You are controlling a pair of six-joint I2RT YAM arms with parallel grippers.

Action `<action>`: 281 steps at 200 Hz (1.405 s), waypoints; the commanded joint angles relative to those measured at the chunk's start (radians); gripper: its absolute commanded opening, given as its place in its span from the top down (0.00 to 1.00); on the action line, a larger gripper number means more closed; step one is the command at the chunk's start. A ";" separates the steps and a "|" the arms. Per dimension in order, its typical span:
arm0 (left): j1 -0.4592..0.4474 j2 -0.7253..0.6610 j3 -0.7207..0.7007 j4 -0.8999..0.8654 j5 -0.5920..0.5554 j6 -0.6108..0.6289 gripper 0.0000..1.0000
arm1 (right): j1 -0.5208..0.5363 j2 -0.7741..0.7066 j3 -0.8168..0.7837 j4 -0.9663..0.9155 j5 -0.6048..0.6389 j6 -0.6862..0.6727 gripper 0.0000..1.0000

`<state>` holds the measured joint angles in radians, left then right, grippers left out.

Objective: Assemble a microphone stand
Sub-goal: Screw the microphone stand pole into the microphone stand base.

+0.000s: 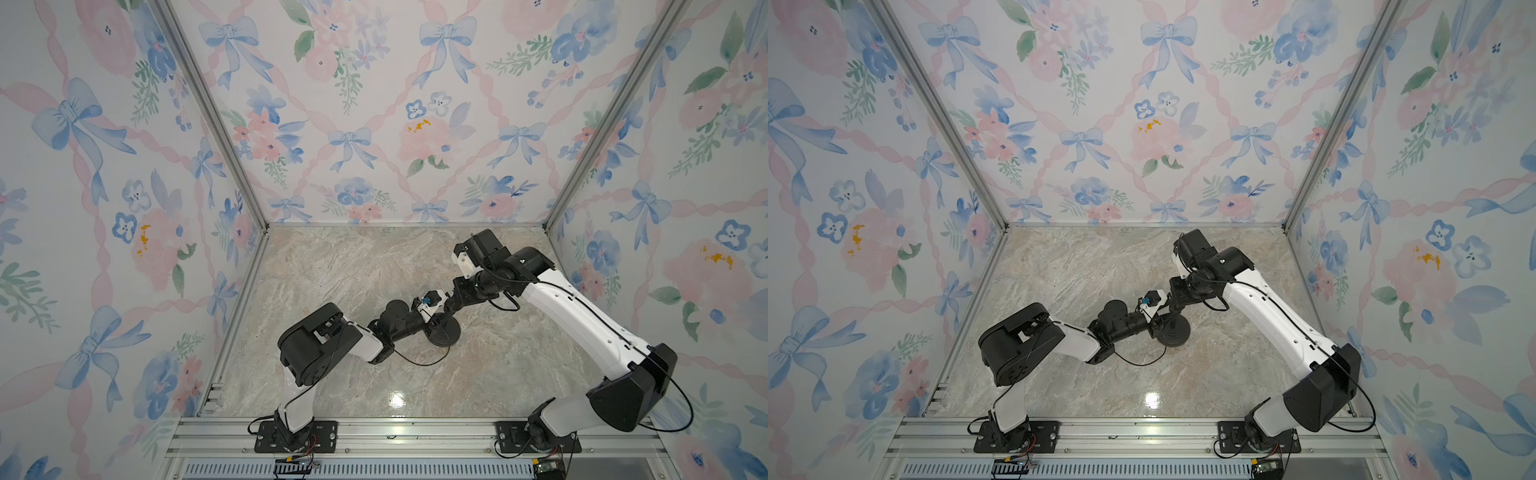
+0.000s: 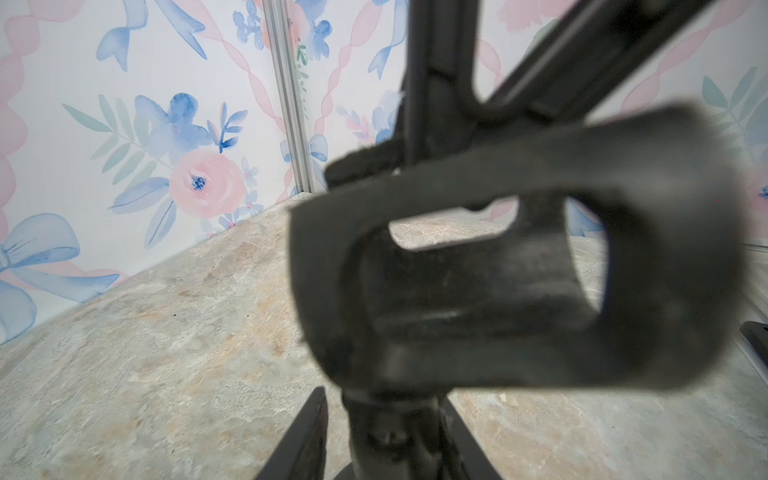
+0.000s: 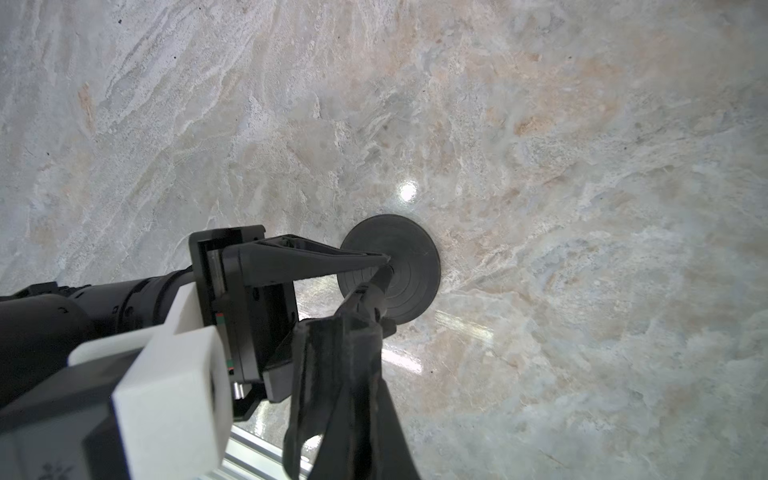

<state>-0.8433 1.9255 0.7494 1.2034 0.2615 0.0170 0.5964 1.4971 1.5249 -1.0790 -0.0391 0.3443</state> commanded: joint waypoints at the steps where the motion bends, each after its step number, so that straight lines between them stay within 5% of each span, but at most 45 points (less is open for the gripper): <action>1: 0.013 -0.009 -0.007 -0.018 -0.039 -0.007 0.56 | 0.017 0.035 -0.075 -0.052 -0.001 0.202 0.98; 66: 0.007 -0.015 0.016 -0.018 -0.045 -0.017 0.54 | 0.014 -0.085 -0.226 0.048 -0.025 0.460 1.00; 145: -0.007 -0.053 0.043 -0.015 -0.022 -0.041 0.55 | 0.012 -0.155 -0.290 0.112 -0.033 0.515 1.00; 180: -0.007 -0.041 0.051 -0.015 -0.006 -0.037 0.81 | 0.013 -0.157 -0.291 0.107 -0.036 0.511 1.00; 209: -0.007 -0.030 0.048 -0.015 0.001 -0.017 0.92 | 0.011 -0.161 -0.275 0.100 -0.035 0.491 0.92; 244: -0.007 -0.019 0.030 -0.014 0.008 0.002 0.97 | -0.005 -0.182 -0.207 0.048 0.010 0.427 0.74; 281: -0.004 -0.018 0.015 -0.007 0.008 0.010 0.99 | -0.045 -0.280 -0.147 0.074 0.011 0.260 0.67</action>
<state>-0.8597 1.9137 0.7723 1.1606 0.2855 -0.0006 0.5846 1.3003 1.3121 -0.9360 -0.0551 0.7475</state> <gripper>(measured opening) 0.250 0.313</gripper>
